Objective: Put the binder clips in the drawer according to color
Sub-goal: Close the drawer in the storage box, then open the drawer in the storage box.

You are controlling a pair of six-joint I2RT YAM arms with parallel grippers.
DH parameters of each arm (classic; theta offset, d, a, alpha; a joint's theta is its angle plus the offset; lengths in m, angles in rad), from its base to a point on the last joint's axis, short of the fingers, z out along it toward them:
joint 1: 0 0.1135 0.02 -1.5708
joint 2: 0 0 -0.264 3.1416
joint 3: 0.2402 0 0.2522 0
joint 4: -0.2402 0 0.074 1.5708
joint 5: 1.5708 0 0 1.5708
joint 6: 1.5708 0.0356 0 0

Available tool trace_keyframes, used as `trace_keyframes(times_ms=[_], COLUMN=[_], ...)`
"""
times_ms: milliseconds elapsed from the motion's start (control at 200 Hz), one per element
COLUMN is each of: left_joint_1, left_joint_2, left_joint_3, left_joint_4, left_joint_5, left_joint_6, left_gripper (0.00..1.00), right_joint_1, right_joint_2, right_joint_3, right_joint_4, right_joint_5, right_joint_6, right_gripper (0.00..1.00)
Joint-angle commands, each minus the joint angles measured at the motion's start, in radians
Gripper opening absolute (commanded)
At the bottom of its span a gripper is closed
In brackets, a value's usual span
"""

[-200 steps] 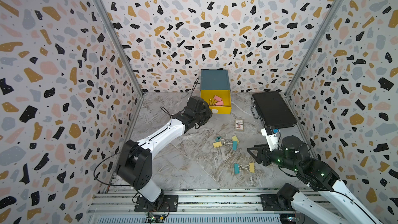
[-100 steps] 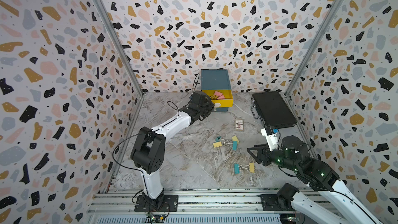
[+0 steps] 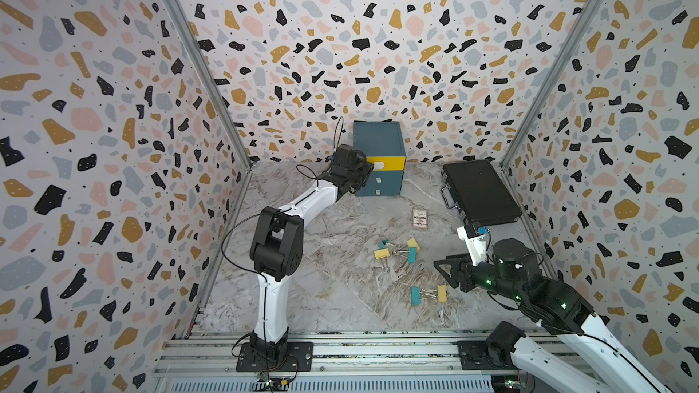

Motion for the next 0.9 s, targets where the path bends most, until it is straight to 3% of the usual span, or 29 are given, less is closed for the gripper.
trace_keyframes(times_ms=[0, 110, 255, 430, 556, 896], left_joint_1=[0.008, 0.012, -0.01, -0.039, -0.046, -0.055], left_joint_2=[0.001, -0.019, -0.083, -0.059, -0.005, 0.076], left_joint_3=[0.038, -0.005, -0.142, -0.257, -0.262, -0.204], left_joint_4=[0.021, 0.041, 0.161, 0.368, 0.494, 0.486], left_joint_5=[0.008, 0.028, 0.013, 0.007, 0.006, 0.0], left_joint_6=[0.0, -0.009, -0.038, -0.114, -0.155, -0.167], left_gripper=[0.53, 0.53, 0.37, 0.37, 0.4, 0.37], right_joint_1=[-0.004, -0.004, -0.004, -0.005, -0.005, -0.005], right_joint_2=[0.003, -0.001, -0.004, 0.007, 0.009, 0.038], right_joint_3=[-0.001, -0.002, -0.008, -0.002, 0.003, 0.002], right_joint_4=[-0.001, 0.001, 0.0, 0.0, -0.002, 0.001], right_joint_5=[0.008, 0.008, 0.007, 0.002, 0.005, 0.021], right_joint_6=[-0.013, -0.013, -0.01, -0.014, -0.016, -0.022], right_gripper=[0.57, 0.57, 0.57, 0.57, 0.57, 0.57])
